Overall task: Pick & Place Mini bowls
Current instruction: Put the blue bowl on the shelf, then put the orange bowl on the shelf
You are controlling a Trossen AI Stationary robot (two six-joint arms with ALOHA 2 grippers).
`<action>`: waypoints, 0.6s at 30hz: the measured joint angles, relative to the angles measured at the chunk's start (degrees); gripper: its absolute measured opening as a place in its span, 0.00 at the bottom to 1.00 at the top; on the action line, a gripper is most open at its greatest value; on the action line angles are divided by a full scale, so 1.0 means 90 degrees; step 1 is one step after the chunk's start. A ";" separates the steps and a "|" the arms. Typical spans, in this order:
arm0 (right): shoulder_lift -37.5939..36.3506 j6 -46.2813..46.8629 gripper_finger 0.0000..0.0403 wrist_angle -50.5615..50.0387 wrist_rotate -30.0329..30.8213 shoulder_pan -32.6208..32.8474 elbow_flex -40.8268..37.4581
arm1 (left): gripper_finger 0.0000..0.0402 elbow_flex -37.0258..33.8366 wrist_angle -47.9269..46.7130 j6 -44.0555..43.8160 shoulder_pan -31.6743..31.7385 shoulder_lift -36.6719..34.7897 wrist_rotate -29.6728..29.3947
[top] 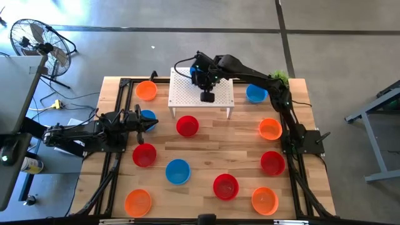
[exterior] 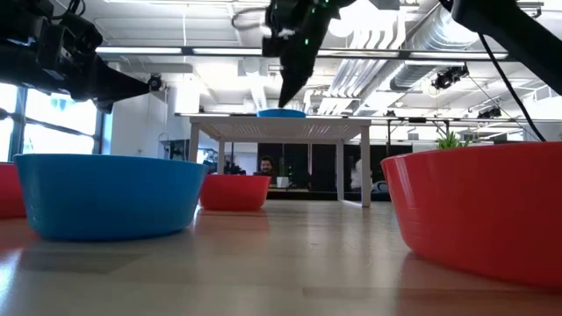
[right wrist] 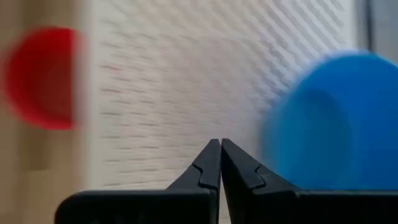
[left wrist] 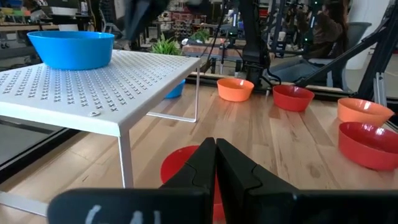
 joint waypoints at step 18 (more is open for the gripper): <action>-0.0045 -0.0006 0.00 0.0956 -0.0977 0.0885 0.0006 | 0.02 -0.0005 -0.0017 -0.0016 0.0000 0.0030 0.0248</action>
